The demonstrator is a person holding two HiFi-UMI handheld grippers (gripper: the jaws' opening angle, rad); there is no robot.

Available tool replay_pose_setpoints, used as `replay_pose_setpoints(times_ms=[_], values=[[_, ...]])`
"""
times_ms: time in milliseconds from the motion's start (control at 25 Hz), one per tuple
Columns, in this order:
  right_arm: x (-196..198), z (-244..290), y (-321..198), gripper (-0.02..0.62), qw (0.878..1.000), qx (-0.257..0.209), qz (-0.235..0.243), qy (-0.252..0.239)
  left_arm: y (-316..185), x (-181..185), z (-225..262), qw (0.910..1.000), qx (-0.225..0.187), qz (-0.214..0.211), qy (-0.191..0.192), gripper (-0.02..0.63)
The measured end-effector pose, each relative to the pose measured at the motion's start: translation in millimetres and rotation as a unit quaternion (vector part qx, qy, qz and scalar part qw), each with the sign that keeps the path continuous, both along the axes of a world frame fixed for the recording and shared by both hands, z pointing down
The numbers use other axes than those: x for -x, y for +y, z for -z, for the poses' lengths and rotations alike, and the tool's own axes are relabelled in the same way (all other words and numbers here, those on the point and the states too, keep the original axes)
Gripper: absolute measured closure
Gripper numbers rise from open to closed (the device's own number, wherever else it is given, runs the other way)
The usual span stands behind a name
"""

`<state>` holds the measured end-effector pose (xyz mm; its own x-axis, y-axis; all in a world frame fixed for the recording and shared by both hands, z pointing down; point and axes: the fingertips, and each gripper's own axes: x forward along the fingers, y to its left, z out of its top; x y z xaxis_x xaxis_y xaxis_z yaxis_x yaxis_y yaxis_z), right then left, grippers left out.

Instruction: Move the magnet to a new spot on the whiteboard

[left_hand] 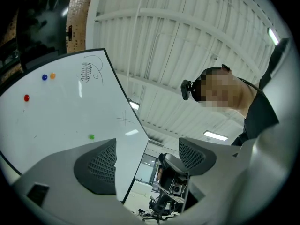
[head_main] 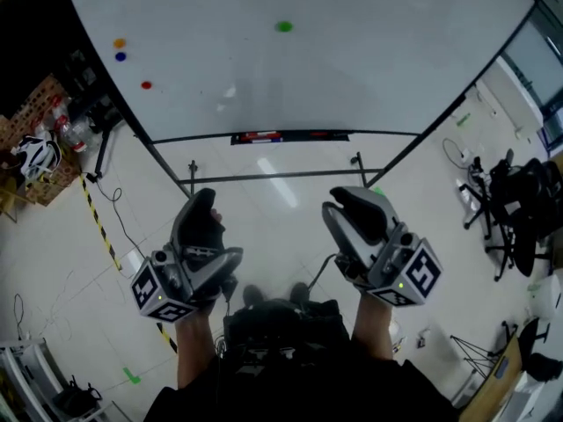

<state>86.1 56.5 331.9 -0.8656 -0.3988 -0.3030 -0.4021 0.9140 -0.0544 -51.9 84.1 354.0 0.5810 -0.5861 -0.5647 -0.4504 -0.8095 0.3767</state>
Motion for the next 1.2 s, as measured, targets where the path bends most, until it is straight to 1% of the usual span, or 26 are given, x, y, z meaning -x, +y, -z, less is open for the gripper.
replay_pose_setpoints(times_ms=[160, 240, 360, 480, 520, 680, 880, 1000, 1200], values=[[-31, -3, -6, 0.517, 0.999, 0.023, 0.008, -0.022, -7, -27, 3, 0.9997, 0.009, -0.022, -0.005, 0.192], [-46, -3, -10, 0.532, 0.999, 0.025, 0.006, -0.032, -11, -40, 5, 0.9995, 0.012, -0.029, -0.010, 0.192], [-66, 0, -15, 0.549, 0.998, 0.018, 0.001, -0.055, -17, -58, 11, 0.9993, 0.006, -0.031, -0.022, 0.192], [-79, -4, -18, 0.558, 0.997, 0.030, 0.010, -0.068, -20, -70, 13, 0.9991, -0.003, -0.027, -0.033, 0.192], [-81, -5, -17, 0.560, 0.997, 0.028, 0.012, -0.068, -19, -72, 13, 0.9990, -0.004, -0.028, -0.033, 0.192], [-81, -6, -16, 0.565, 0.996, 0.032, 0.023, -0.076, -13, -75, 8, 0.9986, 0.013, -0.045, -0.024, 0.192], [-75, -9, -11, 0.565, 0.996, 0.037, 0.044, -0.073, -4, -70, 2, 0.9991, 0.018, -0.031, -0.022, 0.192], [-67, -11, -6, 0.565, 0.995, 0.038, 0.055, -0.068, 2, -63, 0, 0.9995, 0.017, -0.023, -0.012, 0.192], [-64, -11, -3, 0.565, 0.995, 0.036, 0.060, -0.067, 3, -60, 1, 0.9996, 0.022, -0.019, 0.000, 0.192]])
